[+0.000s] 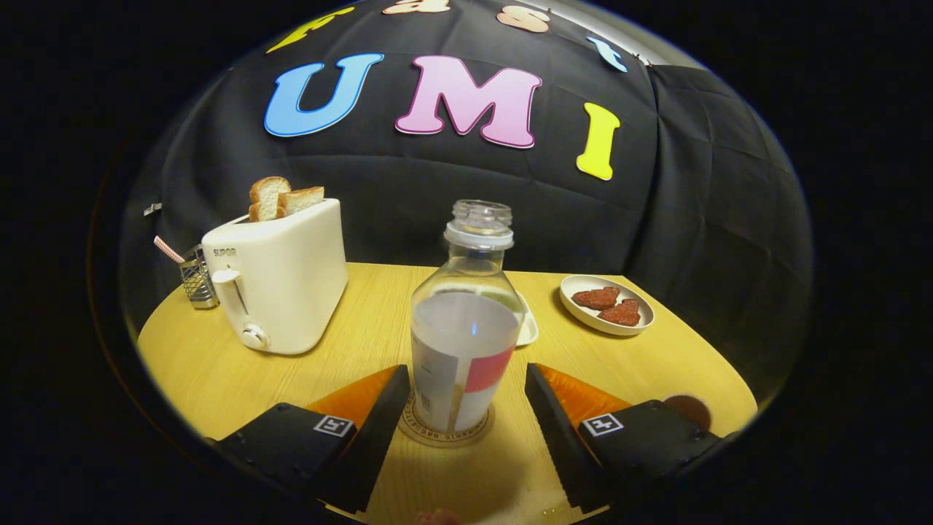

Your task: Take the bottle from table, then pour the juice into the cup, finally place the bottle on the coaster

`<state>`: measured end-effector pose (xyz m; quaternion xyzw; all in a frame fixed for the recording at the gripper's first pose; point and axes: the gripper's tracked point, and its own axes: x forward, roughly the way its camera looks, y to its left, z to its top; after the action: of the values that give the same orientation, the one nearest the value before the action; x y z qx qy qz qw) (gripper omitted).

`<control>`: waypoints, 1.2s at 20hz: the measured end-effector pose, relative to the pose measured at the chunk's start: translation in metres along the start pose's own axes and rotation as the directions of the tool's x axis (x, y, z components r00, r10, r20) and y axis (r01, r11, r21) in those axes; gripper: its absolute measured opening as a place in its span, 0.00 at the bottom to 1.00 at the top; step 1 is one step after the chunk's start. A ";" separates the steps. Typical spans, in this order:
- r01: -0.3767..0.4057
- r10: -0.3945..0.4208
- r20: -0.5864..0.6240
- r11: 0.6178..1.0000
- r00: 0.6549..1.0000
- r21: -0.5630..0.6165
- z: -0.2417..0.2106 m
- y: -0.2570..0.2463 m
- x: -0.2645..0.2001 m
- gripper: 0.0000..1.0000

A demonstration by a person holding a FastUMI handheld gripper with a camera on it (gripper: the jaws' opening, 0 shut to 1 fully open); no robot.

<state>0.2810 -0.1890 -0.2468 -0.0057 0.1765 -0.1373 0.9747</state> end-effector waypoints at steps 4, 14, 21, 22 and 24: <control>-0.018 0.019 -0.041 0.999 0.999 0.029 -0.001 -0.008 -0.031 0.97; -0.138 0.143 0.139 0.989 0.980 -0.048 0.096 -0.039 -0.171 0.97; -0.141 0.150 0.247 0.989 0.957 -0.055 0.135 -0.066 -0.224 0.97; -0.125 0.133 0.251 0.991 0.959 -0.049 0.135 -0.072 -0.226 0.97; -0.114 0.114 0.272 0.993 0.956 -0.016 0.139 -0.077 -0.232 0.97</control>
<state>0.0998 -0.2062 -0.0324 -0.0143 0.0409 -0.0790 0.9959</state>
